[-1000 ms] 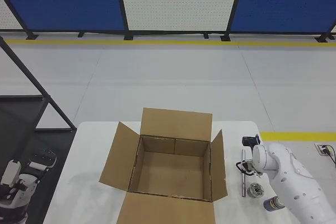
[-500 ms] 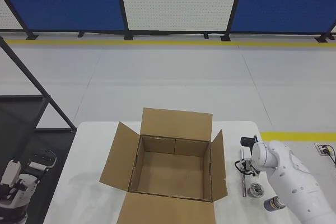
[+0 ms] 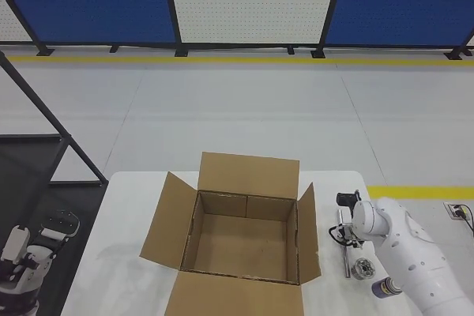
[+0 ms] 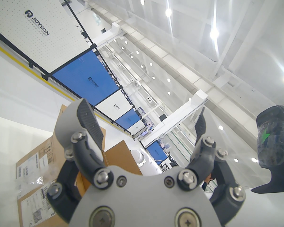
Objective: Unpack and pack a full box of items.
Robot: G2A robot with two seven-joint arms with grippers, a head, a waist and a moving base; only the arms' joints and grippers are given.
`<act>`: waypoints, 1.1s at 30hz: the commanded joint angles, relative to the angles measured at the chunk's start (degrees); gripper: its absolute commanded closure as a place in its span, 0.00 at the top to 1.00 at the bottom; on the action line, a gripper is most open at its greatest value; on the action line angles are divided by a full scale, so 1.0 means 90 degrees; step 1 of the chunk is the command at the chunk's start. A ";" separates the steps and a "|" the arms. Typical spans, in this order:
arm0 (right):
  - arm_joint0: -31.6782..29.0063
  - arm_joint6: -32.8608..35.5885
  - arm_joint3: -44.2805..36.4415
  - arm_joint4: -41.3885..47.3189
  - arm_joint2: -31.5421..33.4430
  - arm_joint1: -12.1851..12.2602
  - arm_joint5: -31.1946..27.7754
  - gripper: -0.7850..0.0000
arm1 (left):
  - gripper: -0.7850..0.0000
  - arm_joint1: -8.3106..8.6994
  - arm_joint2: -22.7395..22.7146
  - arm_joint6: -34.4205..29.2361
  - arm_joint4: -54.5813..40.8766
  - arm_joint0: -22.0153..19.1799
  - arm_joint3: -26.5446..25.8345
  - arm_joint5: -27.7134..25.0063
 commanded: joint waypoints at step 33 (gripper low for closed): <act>0.0351 0.0008 0.0738 -0.0124 -0.0281 -0.0334 -0.0171 0.00 | 1.00 0.0000 0.0000 0.0000 0.0000 0.0000 0.0000 0.0000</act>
